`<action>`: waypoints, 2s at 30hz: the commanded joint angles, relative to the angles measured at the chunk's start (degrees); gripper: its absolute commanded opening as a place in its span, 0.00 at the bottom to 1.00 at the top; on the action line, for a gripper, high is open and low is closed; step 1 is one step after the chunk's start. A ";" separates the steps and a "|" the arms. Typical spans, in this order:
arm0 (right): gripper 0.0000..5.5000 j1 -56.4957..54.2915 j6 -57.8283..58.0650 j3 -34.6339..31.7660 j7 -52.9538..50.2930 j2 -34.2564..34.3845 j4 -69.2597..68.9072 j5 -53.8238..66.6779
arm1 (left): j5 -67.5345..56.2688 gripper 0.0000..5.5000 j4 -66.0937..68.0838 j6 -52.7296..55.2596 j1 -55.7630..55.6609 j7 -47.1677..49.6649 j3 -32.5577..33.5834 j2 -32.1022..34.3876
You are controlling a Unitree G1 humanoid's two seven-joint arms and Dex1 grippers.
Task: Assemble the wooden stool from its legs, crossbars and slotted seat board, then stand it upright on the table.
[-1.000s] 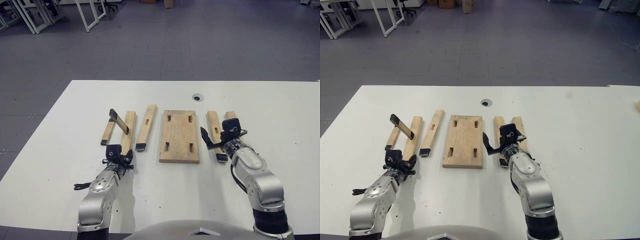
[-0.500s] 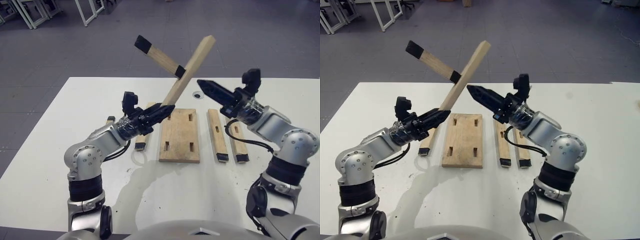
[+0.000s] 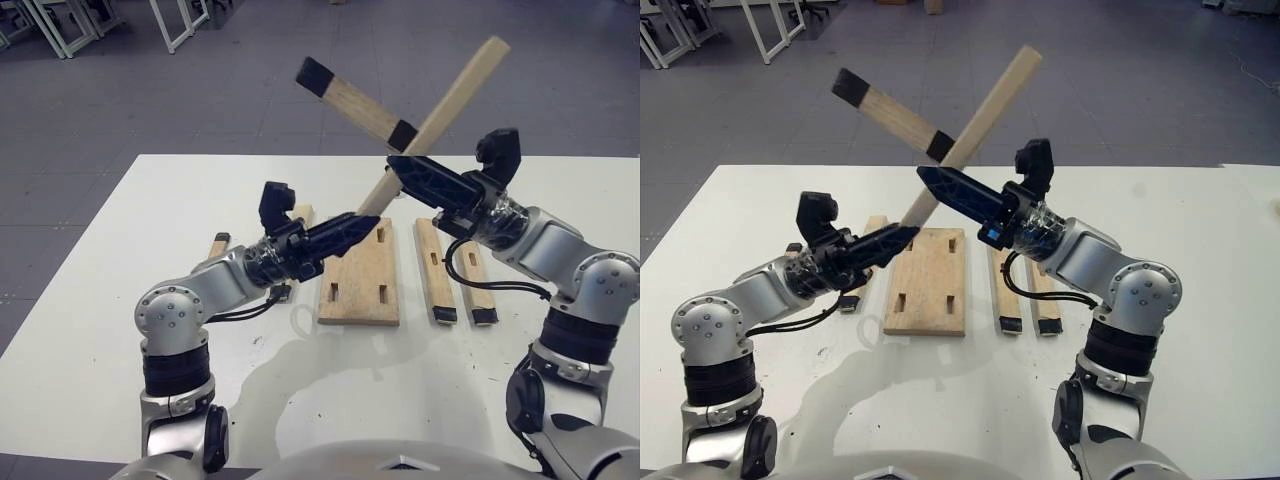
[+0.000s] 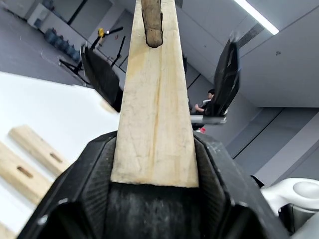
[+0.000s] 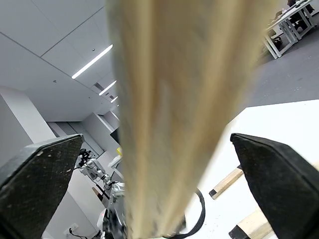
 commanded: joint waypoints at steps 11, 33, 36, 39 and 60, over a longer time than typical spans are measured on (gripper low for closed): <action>0.62 -0.32 0.36 6.25 4.47 -11.03 4.01 17.58 | 4.56 0.37 4.07 -2.37 -0.71 -3.44 -1.44 5.24; 0.37 3.69 -5.36 4.89 5.86 -15.15 5.69 12.21 | -2.29 0.70 -1.25 -5.74 -8.12 2.71 2.93 17.42; 0.37 4.30 -6.46 3.96 4.77 -15.65 4.75 12.06 | 29.23 0.81 -4.68 -15.19 -6.28 -2.76 -17.76 30.20; 0.37 3.61 -8.82 3.92 2.33 -15.21 5.25 7.83 | 56.76 0.92 -3.57 -26.79 -6.52 -6.34 -39.04 36.63; 0.37 2.41 -12.98 4.18 -1.17 -11.88 5.84 -1.62 | 88.25 0.92 8.59 -38.67 -11.40 -22.50 -48.92 29.89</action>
